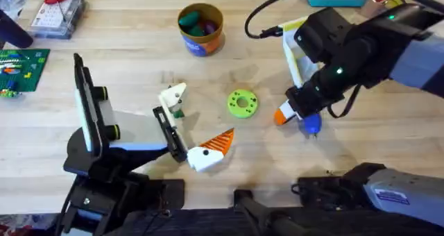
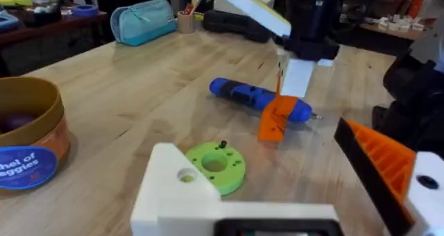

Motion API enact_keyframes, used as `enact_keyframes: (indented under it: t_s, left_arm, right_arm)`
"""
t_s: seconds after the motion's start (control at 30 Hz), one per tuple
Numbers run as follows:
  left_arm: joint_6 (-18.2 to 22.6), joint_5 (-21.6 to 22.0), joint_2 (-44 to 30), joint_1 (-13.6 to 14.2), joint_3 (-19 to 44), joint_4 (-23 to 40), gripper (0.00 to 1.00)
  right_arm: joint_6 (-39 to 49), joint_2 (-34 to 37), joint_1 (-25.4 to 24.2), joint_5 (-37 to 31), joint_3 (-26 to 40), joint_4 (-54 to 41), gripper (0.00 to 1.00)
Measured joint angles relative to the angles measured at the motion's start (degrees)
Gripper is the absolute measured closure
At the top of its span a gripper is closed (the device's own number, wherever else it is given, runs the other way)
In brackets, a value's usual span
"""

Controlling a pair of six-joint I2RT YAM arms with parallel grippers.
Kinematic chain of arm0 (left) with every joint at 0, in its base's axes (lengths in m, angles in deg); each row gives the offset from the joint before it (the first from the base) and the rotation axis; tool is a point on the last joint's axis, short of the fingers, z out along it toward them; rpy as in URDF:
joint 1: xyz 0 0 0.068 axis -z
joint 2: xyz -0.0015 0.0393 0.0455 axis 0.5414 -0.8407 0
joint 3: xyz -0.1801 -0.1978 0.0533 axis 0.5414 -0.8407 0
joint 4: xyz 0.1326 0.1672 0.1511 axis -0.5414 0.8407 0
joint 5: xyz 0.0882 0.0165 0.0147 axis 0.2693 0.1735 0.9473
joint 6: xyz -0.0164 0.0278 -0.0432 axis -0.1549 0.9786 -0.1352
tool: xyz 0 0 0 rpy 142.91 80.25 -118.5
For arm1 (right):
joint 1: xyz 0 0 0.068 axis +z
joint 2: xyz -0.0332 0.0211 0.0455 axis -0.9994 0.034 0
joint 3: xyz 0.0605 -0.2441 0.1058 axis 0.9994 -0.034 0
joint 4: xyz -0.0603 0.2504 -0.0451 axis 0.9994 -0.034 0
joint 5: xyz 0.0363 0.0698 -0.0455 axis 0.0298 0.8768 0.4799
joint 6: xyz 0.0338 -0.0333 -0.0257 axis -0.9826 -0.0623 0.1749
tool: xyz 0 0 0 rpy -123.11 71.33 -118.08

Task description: Pick up the gripper from the table and insert it into the empty holder that is missing its gripper. Then pick up a screw, insert it into the mounting hole, and use the screwdriver to tighten it. Finally, clean up the table by picking up the vegetable and placing it into the bucket.

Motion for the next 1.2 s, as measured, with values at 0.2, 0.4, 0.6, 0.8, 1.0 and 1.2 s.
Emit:
enact_keyframes:
  t_s: [0.2,0.4,0.6,0.8,1.0,1.2]
  left_arm:
    - [0.0,0.02,0.0,0.0,0.0,0.0,0.006]
    - [0.0,0.02,0.0,0.0,0.0,0.0,0.006]
    - [-0.01,0.02,0.0,0.0,0.0,0.0,0.006]
    - [0.0,0.02,0.0,0.0,0.0,0.0,0.006]
    - [-0.02,0.02,0.0,0.0,0.0,0.0,0.006]
    - [-0.02,0.02,0.0,0.0,0.0,0.0,0.006]
  right_arm:
    - [-0.98,-2.38,-0.01,0.21,5.49,-2.12,0.994]
    - [-2.01,-4.8,0.0,0.53,9.93,-2.21,0.994]
    - [-2.57,-6.5,0.0,3.32,11.05,-0.83,0.994]
    - [-2.9,-9.13,0.0,7.22,11.07,2.59,0.994]
    - [-3.32,-9.68,-0.47,14.29,10.99,6.72,0.994]
    - [-5.78,-11.82,-4.39,28.89,4.99,26.53,0.995]
